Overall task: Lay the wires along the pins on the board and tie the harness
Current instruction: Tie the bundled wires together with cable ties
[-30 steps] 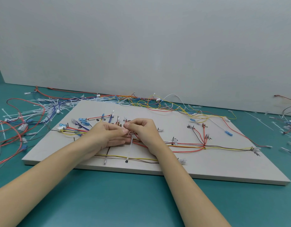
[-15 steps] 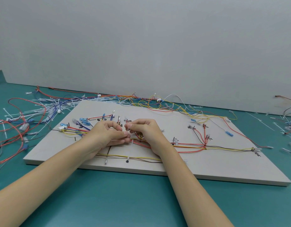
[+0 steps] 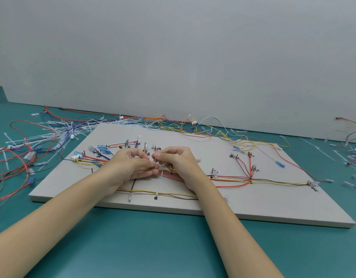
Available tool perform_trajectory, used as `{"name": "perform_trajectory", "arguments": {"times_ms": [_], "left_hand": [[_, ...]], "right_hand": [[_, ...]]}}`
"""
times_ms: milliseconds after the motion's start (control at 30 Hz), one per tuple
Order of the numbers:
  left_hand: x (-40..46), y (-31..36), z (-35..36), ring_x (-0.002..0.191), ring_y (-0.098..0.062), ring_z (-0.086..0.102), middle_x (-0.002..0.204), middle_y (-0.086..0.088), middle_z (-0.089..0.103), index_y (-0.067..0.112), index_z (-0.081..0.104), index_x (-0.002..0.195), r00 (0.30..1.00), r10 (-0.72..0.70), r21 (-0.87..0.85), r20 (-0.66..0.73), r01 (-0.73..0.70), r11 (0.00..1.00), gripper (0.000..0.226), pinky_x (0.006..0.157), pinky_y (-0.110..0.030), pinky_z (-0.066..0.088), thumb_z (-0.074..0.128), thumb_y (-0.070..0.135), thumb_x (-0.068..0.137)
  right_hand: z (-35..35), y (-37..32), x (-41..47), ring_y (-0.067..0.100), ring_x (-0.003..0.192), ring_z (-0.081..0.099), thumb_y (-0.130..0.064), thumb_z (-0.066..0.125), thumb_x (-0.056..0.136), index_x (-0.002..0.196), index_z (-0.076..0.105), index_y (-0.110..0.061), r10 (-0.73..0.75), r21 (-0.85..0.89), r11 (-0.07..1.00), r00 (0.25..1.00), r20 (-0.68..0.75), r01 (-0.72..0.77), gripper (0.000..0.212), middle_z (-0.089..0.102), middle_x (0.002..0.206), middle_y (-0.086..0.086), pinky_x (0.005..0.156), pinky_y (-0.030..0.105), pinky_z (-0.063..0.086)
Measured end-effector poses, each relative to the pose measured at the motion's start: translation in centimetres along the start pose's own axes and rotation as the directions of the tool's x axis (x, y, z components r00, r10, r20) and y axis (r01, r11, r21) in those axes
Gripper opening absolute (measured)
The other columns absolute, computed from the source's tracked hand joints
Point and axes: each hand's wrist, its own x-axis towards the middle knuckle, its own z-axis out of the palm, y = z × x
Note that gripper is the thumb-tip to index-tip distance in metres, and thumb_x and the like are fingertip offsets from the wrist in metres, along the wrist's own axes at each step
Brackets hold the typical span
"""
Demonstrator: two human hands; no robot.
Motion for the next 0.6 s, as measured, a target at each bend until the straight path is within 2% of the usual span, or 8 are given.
{"name": "perform_trajectory", "arguments": {"times_ms": [433,600], "left_hand": [[-0.21,0.14,0.15,0.084,-0.032,0.073,0.092,-0.025,0.072,0.005,0.055,0.082,1.000,-0.010,-0.004,-0.020,0.010,1.000,0.015,0.071,-0.025,0.060,0.067,-0.004,0.084],[-0.15,0.01,0.04,0.080,-0.030,0.074,0.090,-0.024,0.073,-0.002,0.062,0.095,0.999,-0.002,-0.020,-0.035,0.001,1.000,0.015,0.064,-0.023,0.060,0.069,-0.005,0.082]], "right_hand": [[0.04,0.08,-0.02,0.012,0.072,0.057,-0.005,0.068,0.084,0.090,0.075,0.001,-0.008,-0.001,1.000,1.000,-0.017,0.008,0.011,0.068,0.079,0.010,0.076,0.024,0.046],[0.02,0.08,-0.03,0.010,0.071,0.057,-0.004,0.066,0.085,0.092,0.074,0.002,-0.021,-0.012,1.000,1.000,-0.010,0.021,0.012,0.068,0.079,0.011,0.076,0.022,0.047]]}}
